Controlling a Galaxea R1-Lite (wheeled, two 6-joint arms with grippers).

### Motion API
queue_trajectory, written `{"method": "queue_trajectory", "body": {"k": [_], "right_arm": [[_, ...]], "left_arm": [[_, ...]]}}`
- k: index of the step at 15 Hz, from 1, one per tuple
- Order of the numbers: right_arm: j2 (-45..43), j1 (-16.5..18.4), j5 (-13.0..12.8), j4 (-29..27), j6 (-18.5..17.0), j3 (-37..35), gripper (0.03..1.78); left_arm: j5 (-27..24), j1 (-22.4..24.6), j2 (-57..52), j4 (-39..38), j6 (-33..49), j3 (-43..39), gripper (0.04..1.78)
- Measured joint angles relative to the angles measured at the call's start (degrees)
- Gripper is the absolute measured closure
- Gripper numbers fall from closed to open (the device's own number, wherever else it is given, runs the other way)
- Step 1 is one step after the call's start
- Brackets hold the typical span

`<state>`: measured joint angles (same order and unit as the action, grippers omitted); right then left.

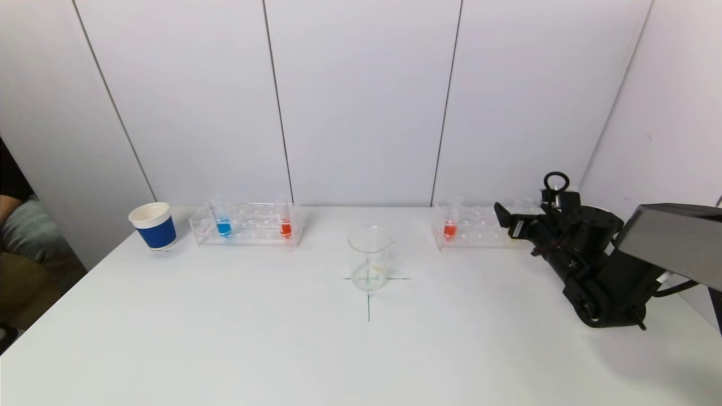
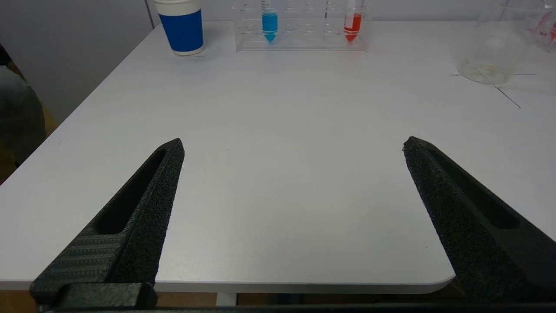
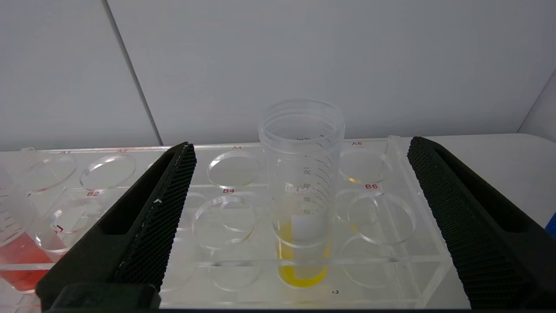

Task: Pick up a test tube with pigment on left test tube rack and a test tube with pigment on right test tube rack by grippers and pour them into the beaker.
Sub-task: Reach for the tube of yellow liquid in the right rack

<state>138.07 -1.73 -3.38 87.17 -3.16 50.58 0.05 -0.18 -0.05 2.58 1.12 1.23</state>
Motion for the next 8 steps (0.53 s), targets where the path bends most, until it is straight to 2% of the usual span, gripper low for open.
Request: {"method": "queue_trajectory", "body": {"k": [8], "right_arm": [[0.66, 0.09, -0.04, 0.00, 0.05, 1.34, 0.04]], "left_arm": [[0.02, 0.00, 0.00, 0.00, -0.02, 0.00, 0.06]]}}
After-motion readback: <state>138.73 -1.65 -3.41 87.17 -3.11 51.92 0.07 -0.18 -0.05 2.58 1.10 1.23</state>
